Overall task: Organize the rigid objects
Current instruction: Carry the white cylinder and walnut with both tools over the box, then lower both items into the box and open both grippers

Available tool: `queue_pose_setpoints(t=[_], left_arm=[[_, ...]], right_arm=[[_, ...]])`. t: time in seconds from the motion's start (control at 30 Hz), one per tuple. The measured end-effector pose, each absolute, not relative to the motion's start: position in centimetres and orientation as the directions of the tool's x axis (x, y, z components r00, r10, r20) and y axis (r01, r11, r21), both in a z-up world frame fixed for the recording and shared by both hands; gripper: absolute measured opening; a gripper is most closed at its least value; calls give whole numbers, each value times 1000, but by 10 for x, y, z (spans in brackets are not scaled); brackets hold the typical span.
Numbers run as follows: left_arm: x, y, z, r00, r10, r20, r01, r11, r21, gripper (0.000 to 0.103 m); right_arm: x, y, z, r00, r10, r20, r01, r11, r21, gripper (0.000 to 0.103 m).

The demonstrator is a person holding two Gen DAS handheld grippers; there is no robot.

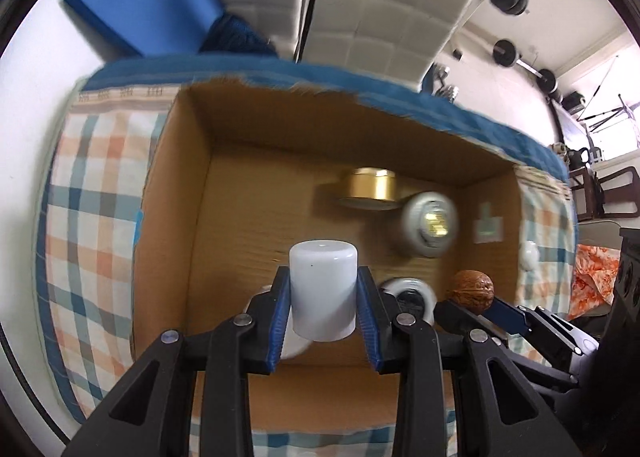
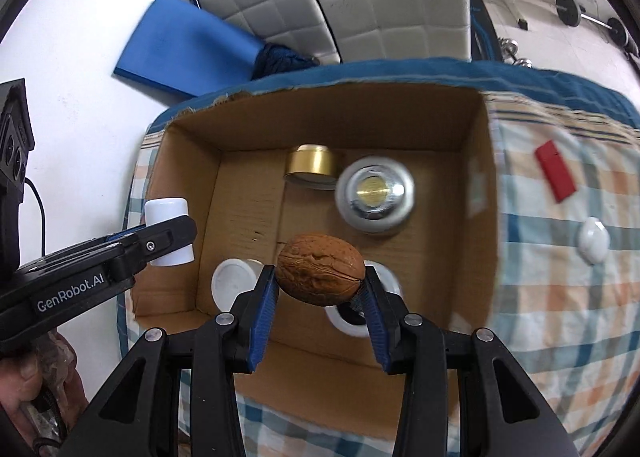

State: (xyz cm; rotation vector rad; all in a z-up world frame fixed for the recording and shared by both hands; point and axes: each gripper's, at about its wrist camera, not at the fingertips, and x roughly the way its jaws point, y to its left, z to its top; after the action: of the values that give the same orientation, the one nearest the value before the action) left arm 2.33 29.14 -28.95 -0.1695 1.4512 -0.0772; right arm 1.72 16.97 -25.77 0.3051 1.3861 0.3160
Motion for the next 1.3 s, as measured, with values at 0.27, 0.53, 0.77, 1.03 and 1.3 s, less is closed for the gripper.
queue_pose_setpoints(t=[0.27, 0.53, 0.77, 1.03, 1.3], left_arm=[[57, 315, -357, -18, -185, -983, -67, 981, -183, 29], [66, 317, -383, -94, -153, -984, -77, 986, -146, 30], [60, 318, -365, -79, -152, -985, -107, 984, -144, 61], [33, 306, -315, 11, -124, -992, -74, 989, -125, 83], [1, 312, -281, 61, -96, -993, -71, 992, -101, 103]], right_arm=[[54, 214, -329, 72, 360, -930, 18, 932, 362, 44], [65, 232, -364, 18, 324, -946, 32, 945, 324, 44], [65, 228, -365, -5, 301, -953, 33, 953, 301, 51], [43, 208, -325, 23, 225, -974, 23, 974, 226, 76], [16, 201, -291, 41, 153, -987, 1, 988, 153, 103]])
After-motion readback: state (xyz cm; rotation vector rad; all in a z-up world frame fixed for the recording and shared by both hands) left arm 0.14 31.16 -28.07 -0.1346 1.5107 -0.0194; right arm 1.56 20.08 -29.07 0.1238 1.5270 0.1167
